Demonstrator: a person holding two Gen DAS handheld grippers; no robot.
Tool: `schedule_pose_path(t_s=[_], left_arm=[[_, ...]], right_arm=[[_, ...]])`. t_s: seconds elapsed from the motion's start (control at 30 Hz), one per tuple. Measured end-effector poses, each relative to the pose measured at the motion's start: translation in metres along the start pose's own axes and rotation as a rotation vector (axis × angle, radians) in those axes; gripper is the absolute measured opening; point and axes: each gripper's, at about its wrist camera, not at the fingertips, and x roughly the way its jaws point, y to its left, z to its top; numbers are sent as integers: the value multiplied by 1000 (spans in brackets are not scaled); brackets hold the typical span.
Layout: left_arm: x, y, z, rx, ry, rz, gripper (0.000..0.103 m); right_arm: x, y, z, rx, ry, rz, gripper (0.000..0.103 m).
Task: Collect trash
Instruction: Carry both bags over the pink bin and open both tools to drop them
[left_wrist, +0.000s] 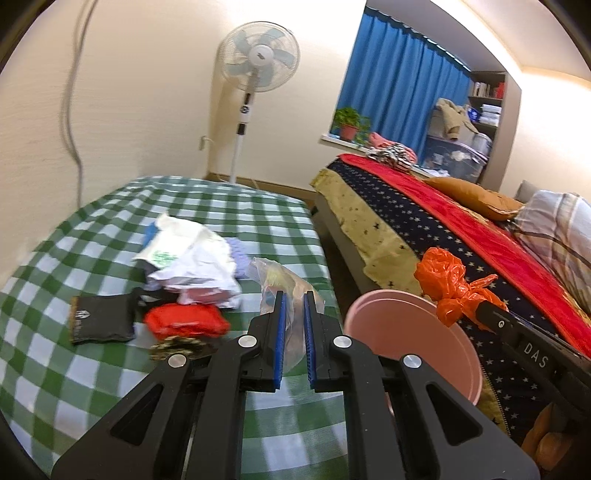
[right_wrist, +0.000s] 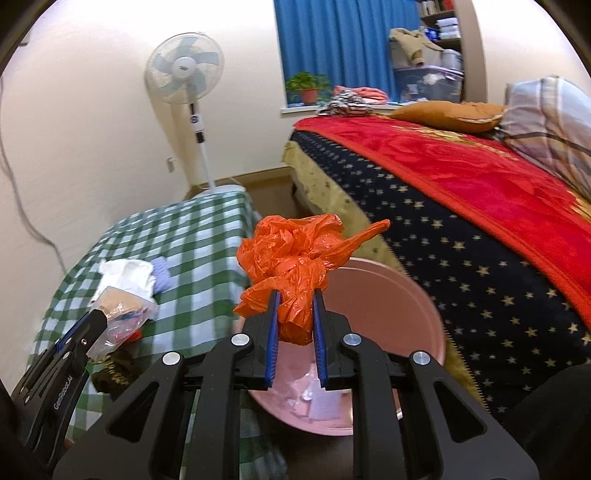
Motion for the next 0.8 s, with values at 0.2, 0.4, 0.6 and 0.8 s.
schedule_pose_path(t_s=[0.2,0.4,0.6,0.8], left_arm=[[21,-24,-2,37,26,-97,9],[40,-51,-8,87,63,-182,9],[52,-67,-15,111,91,-227,9],[60,-75,-20,121,112,-253,9]], right_arm=[[2,-22,3,39,10,-61,16],[3,-32,5,61,11,-88,16],[5,-37,7,74,15,-104,16],[7,-39,7,79,21,-112,16]])
